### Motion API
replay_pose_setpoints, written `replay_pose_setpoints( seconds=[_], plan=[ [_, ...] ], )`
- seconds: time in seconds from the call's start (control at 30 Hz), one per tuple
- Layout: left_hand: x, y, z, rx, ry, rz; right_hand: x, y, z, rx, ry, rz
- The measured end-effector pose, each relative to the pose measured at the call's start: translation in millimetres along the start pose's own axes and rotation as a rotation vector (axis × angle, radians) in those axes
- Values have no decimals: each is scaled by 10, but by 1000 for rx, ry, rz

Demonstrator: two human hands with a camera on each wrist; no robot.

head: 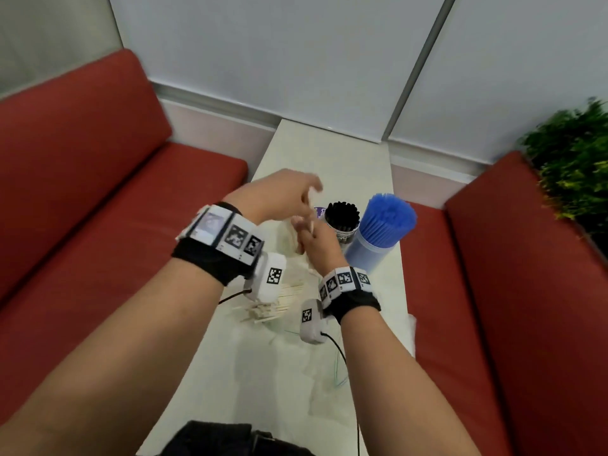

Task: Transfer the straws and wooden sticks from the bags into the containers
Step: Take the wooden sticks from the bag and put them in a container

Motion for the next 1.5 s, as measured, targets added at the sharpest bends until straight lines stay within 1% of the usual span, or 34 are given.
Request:
replay_pose_setpoints(
  seconds=[0.07,0.1,0.13,0.17,0.2,0.23,0.27,0.3,0.33,0.37,0.5,0.57,0.6,0.67,0.77,0.87,1.0,1.1,1.17,1.23,1.3,1.4,1.43,1.5],
  plan=[
    [180,70,-43,-55,624,141,269,20,-103,-27,-183,75],
    [202,67,-138,-57,868,227,403,24,-153,-40,-266,110],
    [157,45,-279,-14,1056,313,536,30,-227,-50,-354,139],
    [41,17,-436,83,1201,363,659,30,-316,-49,-440,160],
    [-155,2,-571,216,1318,347,765,27,-413,-39,-526,174],
    [-410,-2,-659,346,1427,259,850,18,-502,-22,-604,180],
    [-674,16,-670,446,1547,120,919,15,-595,-4,-668,176],
    [-902,45,-627,511,1672,-21,968,18,-675,16,-712,163],
    [-1066,69,-554,541,1791,-133,1000,26,-747,37,-734,145],
    [-1171,79,-478,547,1881,-208,1013,33,-798,60,-740,125],
    [-1328,88,-220,574,2073,-354,1010,126,-874,94,-611,92],
    [-1322,95,-145,581,2130,-387,1016,160,-860,90,-550,67],
    [-1310,98,-140,585,2134,-381,1022,172,-858,91,-540,55],
    [-1314,92,-174,611,2117,-349,1040,180,-866,96,-538,50],
    [-1364,112,-196,666,2109,-396,1032,175,-885,79,-512,64],
    [-1393,116,-238,671,2042,-407,1008,173,-865,57,-408,55],
    [-1384,65,-419,672,2047,-274,1047,160,-785,34,-156,14],
    [-1391,30,-577,628,2049,-217,1073,151,-697,-6,25,-99],
    [-1429,14,-687,594,2043,-198,1030,160,-617,-64,25,-198],
    [-1491,7,-805,595,2032,-168,974,149,-547,-104,-1,-239],
    [-1528,1,-948,609,2002,-79,906,111,-481,-135,-17,-245],
    [-1504,9,-1194,649,1904,104,895,-20,-426,-145,0,-244],
    [-1485,19,-1276,660,1825,147,939,-100,-419,-146,24,-228],
    [-1425,42,-1402,662,1599,181,1068,-338,-430,-150,61,-142]
  ],
)
Point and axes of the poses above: each hand's wrist, its own y-axis away from the middle knuckle, its own x-axis out of the back of the hand, z = x × y, the point moved 8 cm from there along -y, towards the middle knuckle, and after that the axes turned 15 degrees about y, right-handed, at the moved point
